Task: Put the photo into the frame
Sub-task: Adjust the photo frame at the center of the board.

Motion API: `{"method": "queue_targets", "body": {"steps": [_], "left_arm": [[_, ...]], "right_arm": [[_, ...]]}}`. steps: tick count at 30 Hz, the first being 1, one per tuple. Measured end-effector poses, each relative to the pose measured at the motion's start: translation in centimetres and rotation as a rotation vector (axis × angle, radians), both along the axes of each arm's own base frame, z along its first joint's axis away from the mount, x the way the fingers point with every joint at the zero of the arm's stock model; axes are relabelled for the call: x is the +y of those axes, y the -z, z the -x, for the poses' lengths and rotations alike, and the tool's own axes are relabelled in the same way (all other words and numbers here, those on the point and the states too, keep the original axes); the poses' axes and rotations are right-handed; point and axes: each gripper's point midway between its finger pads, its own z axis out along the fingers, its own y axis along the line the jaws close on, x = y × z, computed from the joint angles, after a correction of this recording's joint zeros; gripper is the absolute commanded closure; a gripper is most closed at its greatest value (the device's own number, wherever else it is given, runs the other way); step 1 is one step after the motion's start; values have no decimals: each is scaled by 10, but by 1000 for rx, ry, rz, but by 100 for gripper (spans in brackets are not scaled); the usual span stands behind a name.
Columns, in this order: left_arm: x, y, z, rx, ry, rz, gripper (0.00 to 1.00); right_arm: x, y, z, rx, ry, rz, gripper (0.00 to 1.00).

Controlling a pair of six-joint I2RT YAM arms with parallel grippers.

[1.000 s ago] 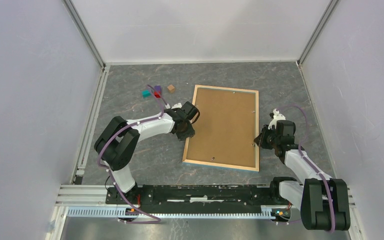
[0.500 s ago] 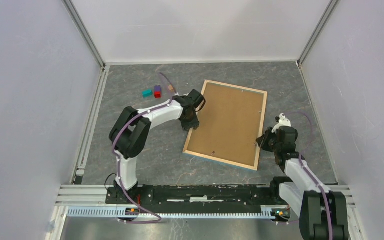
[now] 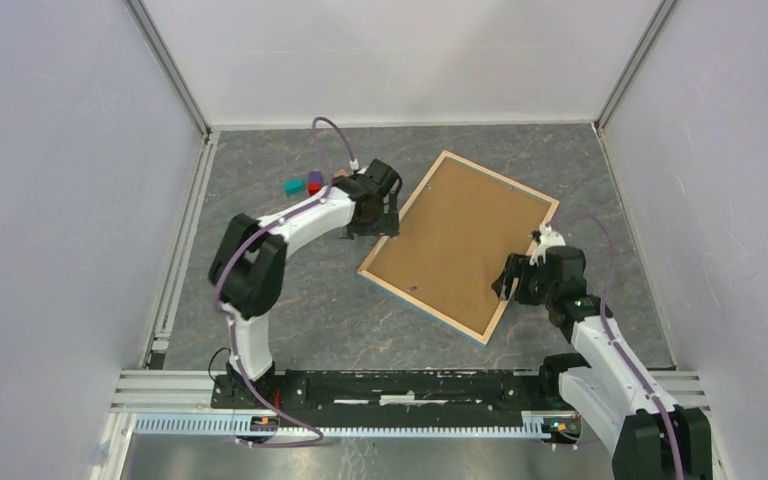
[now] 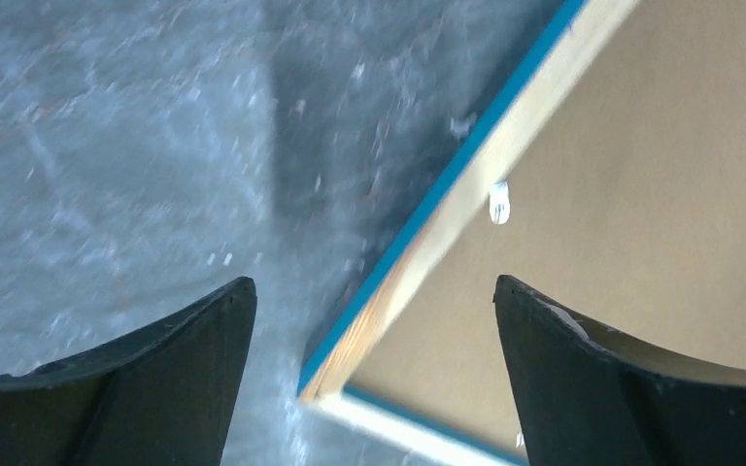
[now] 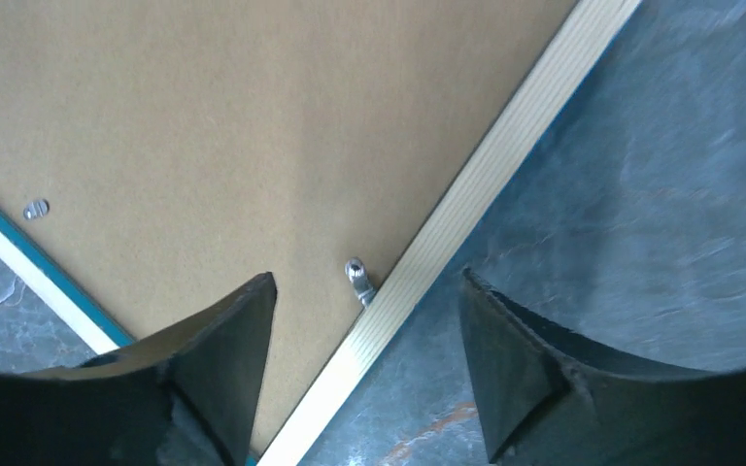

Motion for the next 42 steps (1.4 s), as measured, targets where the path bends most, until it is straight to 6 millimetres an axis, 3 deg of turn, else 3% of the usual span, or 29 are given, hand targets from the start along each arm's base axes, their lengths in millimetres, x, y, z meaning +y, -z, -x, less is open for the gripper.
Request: {"method": "queue_targets", "body": {"steps": [3, 7, 10, 12, 16, 19, 26, 35, 38, 42], "left_arm": [[14, -28, 23, -26, 25, 36, 0], [16, -64, 56, -93, 75, 179, 0], [10, -65, 88, -87, 142, 273, 0], [0, -53, 111, -51, 196, 320, 0], [-22, -20, 157, 59, 304, 363, 0], [-38, -5, 179, 127, 368, 403, 0], [-55, 10, 190, 197, 414, 471, 0], [-61, 13, 184, 237, 392, 514, 0], [-60, 12, 177, 245, 356, 536, 0], [-59, 12, 168, 268, 304, 568, 0]], "right_arm": [[-7, -23, -20, -23, 7, 56, 14], [-17, -72, -74, -101, 26, 143, 7], [-25, -97, -118, -161, 52, 206, 5], [-31, -105, -148, -175, 76, 240, 5], [-49, -104, -205, -165, 128, 259, 5], [-66, -91, -246, -140, 161, 249, 5], [-87, -59, -314, -93, 139, 166, 6], [-74, -4, -309, 34, 74, 99, 10], [-72, -1, -307, 14, 73, 94, 11], [-72, -1, -281, 12, 83, 90, 11]]}}
